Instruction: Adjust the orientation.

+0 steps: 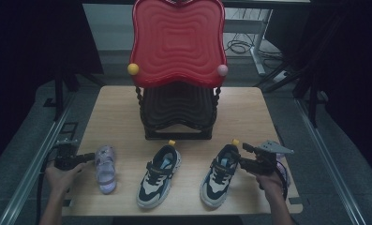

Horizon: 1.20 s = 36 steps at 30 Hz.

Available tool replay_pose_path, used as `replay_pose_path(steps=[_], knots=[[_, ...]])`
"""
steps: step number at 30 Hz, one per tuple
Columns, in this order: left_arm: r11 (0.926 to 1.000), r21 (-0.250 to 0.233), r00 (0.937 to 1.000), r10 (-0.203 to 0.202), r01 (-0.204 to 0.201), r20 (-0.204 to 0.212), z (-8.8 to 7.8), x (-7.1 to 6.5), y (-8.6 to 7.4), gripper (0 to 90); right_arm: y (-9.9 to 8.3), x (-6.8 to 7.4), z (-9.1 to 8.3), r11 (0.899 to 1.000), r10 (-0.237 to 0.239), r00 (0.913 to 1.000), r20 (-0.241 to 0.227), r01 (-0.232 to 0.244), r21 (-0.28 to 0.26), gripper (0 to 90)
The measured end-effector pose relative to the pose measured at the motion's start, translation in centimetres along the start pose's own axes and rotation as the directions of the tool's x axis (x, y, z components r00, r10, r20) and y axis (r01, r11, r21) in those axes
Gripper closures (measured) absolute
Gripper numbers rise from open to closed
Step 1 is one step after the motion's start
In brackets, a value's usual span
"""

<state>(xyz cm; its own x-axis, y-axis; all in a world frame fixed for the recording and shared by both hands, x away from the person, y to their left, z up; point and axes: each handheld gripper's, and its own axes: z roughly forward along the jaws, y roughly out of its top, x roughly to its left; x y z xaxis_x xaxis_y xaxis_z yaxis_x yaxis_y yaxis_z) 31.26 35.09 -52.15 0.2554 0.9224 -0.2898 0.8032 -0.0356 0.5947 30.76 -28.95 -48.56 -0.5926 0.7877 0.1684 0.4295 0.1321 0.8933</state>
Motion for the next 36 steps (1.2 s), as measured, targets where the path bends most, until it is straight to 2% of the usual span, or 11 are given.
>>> replay_pose_path(steps=[8, 22, 31, 36], knots=[[0.9999, 0.002, 0.9999, 0.016, -0.016, 0.001, 0.7, -0.3, 0.8, 90.0, 0.0, 0.0, -0.1, 1.000, -0.001, 1.0000, 0.000, 0.001, -0.003, 33.6], [0.9992, 0.004, 0.9988, 0.040, -0.040, 0.027, 1.5, -0.2, 1.7, 90.0, -0.1, 0.0, 0.0, 1.000, -0.003, 1.0000, -0.005, 0.003, 0.001, 33.6], [0.9985, -0.001, 0.9978, 0.056, -0.056, 0.036, 2.0, -0.5, 2.1, 89.8, -0.2, 0.2, 0.5, 1.000, -0.007, 1.0000, -0.004, 0.007, 0.022, 33.6], [0.9979, -0.051, 0.9987, 0.041, -0.040, 0.029, 1.1, -0.5, 1.7, 82.2, -0.1, 0.3, 0.6, 1.000, -0.006, 1.0000, -0.003, 0.006, 0.013, 34.1]])
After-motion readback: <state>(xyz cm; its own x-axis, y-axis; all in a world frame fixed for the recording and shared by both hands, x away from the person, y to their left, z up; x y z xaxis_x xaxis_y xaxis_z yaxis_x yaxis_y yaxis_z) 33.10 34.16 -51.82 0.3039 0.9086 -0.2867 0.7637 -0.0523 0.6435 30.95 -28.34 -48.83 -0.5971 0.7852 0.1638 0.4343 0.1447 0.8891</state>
